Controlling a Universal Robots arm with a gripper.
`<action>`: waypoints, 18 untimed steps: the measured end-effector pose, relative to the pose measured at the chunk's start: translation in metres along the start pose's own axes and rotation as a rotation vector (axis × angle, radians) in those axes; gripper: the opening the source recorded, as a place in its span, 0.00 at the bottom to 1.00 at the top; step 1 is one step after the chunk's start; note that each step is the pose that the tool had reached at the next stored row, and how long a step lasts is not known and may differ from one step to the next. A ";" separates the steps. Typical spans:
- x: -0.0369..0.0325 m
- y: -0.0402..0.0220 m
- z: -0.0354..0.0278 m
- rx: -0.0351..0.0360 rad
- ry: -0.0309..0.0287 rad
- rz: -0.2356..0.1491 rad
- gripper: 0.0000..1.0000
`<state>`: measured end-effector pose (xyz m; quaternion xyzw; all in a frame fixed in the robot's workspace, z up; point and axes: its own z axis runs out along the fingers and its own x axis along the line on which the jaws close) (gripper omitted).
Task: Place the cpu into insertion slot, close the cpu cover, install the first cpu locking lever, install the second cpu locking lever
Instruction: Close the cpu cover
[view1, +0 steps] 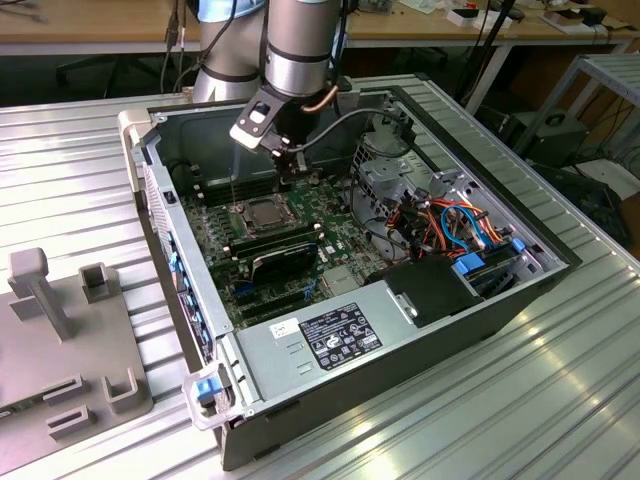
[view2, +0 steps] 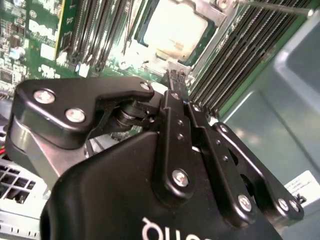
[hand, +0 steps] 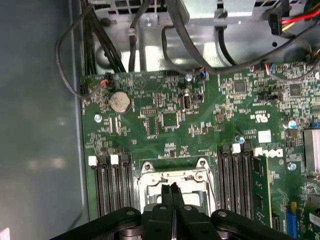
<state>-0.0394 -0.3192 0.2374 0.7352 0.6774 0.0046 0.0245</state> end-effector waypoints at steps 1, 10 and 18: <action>-0.0001 -0.0019 0.0013 0.0000 0.0001 0.000 0.11; -0.0015 -0.0246 0.0177 0.0001 0.0004 -0.001 0.11; -0.0022 -0.0409 0.0277 0.0005 0.0068 -0.002 0.11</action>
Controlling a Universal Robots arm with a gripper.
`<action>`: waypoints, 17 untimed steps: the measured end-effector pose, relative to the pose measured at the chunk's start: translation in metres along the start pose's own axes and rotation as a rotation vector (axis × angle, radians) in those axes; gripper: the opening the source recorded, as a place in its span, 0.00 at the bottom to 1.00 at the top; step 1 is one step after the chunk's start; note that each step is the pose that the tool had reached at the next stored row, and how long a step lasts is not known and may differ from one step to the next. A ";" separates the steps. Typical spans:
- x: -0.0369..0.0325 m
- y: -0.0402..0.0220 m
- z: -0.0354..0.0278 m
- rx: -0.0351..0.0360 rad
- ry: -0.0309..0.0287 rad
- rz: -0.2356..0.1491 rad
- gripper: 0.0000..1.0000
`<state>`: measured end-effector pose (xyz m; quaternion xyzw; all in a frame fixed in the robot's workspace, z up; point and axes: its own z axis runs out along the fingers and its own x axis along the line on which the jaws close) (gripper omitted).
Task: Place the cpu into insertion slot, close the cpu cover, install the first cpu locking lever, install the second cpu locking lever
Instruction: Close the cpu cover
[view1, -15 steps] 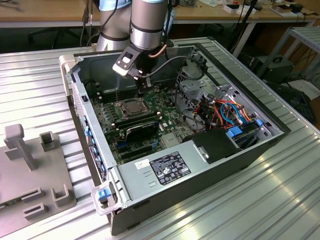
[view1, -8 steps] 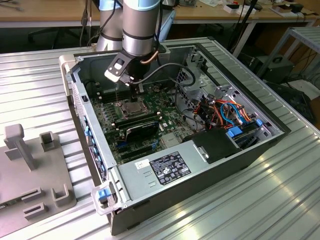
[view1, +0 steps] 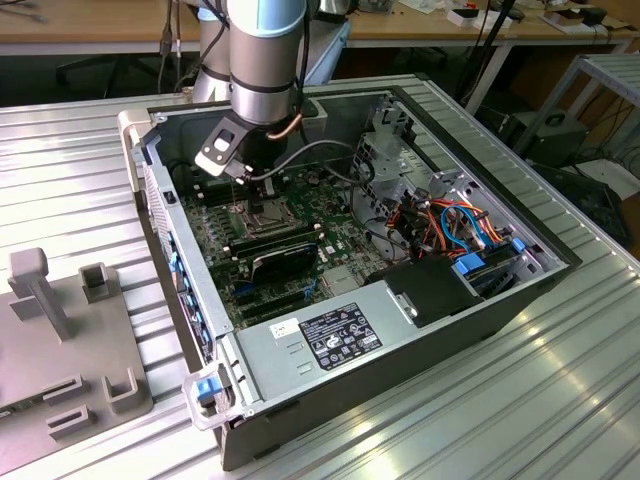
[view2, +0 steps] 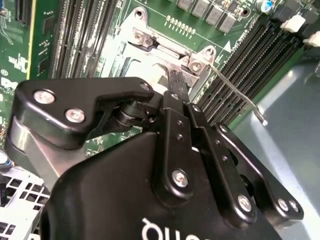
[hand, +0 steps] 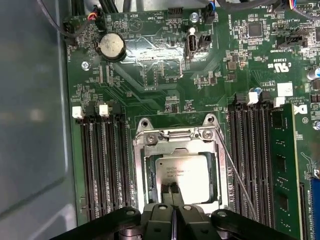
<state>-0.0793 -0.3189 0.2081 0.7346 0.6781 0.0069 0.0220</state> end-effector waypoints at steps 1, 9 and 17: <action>0.0001 0.0020 -0.0043 0.0000 -0.0001 -0.001 0.11; 0.0013 0.0185 -0.0053 0.0005 -0.0005 -0.007 0.11; -0.0015 0.0207 -0.0051 0.0001 -0.0040 -0.009 0.11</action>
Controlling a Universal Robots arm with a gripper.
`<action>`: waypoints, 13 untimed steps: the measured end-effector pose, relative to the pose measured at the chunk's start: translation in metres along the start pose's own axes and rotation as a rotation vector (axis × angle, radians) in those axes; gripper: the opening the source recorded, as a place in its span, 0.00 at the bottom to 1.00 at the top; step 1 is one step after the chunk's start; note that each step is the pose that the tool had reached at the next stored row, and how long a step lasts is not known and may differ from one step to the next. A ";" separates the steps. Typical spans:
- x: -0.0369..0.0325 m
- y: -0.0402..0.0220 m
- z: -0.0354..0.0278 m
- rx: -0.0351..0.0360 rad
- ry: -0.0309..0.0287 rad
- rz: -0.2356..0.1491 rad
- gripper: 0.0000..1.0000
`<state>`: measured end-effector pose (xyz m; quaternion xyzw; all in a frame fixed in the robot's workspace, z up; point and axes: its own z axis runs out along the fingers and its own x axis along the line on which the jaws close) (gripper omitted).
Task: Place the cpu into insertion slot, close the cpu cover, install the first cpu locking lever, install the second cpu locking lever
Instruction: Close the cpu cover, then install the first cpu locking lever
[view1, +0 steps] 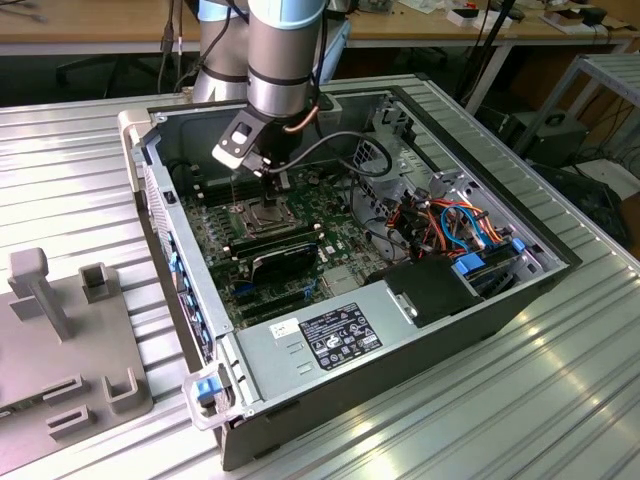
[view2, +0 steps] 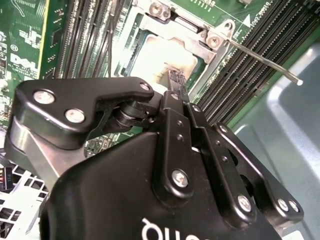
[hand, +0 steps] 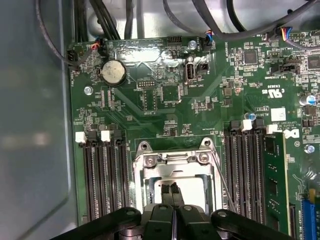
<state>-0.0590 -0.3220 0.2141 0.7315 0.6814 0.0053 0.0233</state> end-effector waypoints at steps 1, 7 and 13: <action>-0.0010 0.0001 0.0000 0.0000 -0.0011 0.000 0.11; -0.0027 0.0002 0.0001 -0.0001 -0.0016 -0.002 0.11; -0.0027 0.0002 0.0001 -0.0001 -0.0016 -0.002 0.11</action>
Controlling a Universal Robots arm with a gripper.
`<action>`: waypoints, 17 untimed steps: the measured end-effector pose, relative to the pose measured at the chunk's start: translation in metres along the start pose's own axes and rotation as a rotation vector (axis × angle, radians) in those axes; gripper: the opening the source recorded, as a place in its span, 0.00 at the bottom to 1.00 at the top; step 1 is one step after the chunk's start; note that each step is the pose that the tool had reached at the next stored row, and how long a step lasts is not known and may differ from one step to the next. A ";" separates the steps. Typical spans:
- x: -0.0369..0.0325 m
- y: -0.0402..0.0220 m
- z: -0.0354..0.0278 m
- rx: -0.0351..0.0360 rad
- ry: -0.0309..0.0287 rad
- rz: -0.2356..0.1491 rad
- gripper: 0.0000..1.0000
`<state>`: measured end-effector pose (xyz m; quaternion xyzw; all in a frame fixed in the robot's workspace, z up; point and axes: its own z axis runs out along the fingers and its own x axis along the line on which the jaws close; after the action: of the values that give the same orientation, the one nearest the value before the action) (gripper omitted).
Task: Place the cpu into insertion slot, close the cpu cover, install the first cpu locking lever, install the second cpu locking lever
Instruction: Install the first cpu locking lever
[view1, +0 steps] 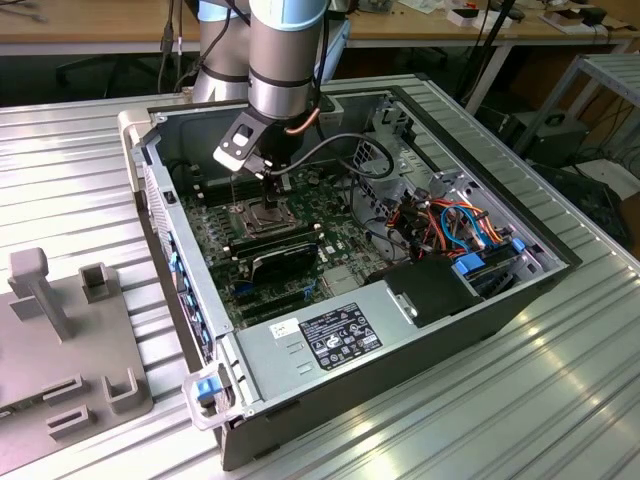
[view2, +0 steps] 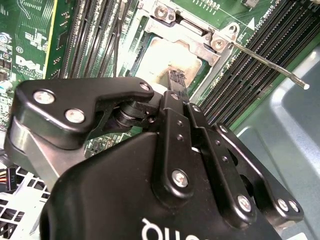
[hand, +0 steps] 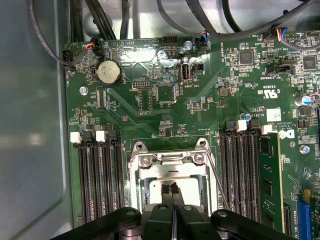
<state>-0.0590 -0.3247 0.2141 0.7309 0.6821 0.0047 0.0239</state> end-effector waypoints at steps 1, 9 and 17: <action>0.0000 0.0000 0.0000 -0.0001 0.0002 0.000 0.11; -0.0003 0.0005 -0.0124 0.0009 0.0002 0.000 0.11; -0.0010 0.0016 -0.0387 0.0038 0.0001 0.000 0.11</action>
<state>-0.0590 -0.3247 0.2529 0.7309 0.6822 0.0034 0.0225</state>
